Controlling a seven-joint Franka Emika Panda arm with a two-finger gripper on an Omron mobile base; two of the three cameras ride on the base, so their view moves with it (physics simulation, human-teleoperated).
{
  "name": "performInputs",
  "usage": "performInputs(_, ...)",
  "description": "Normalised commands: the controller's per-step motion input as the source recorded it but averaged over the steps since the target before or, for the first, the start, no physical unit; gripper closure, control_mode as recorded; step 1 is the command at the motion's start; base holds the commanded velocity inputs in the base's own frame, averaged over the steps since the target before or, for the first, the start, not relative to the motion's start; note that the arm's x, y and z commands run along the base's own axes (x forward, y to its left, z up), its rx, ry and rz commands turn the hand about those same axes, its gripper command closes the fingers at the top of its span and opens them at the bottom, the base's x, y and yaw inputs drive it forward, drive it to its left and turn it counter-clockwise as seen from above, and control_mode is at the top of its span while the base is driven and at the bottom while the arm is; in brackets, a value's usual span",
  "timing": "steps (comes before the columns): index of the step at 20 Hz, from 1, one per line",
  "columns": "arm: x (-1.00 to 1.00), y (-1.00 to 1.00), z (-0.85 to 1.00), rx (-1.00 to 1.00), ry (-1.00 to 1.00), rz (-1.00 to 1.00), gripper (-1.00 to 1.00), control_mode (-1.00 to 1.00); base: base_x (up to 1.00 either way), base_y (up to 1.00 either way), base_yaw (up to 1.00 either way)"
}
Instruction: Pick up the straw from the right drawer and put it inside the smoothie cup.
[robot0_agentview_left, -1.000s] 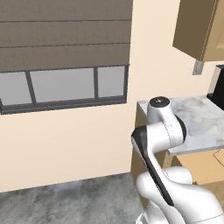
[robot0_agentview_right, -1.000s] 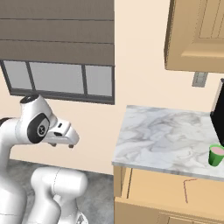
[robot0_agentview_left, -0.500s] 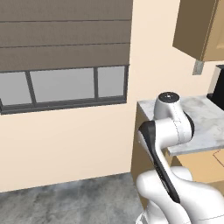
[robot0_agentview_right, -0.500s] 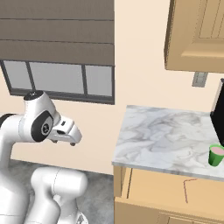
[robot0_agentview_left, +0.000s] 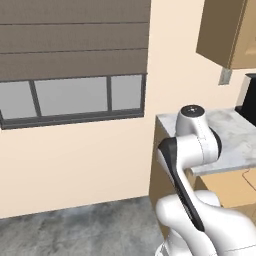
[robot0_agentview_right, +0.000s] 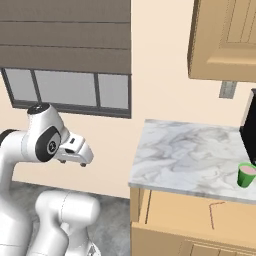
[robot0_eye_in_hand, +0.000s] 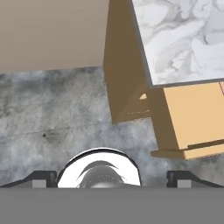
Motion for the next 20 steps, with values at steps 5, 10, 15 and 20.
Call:
performInputs(5,0.00,0.00,0.00,0.00,0.00,0.00,-1.00,1.00,-0.83,0.00,0.00)
performInputs(10,0.00,0.00,0.00,0.00,0.00,0.00,-1.00,1.00,-0.82,-0.02,0.00)
performInputs(15,0.00,0.00,0.00,0.00,0.00,0.00,-1.00,1.00,-0.64,-0.18,0.00)
performInputs(20,0.00,0.00,0.00,0.00,0.00,0.00,-1.00,1.00,-0.16,-0.55,-0.05)
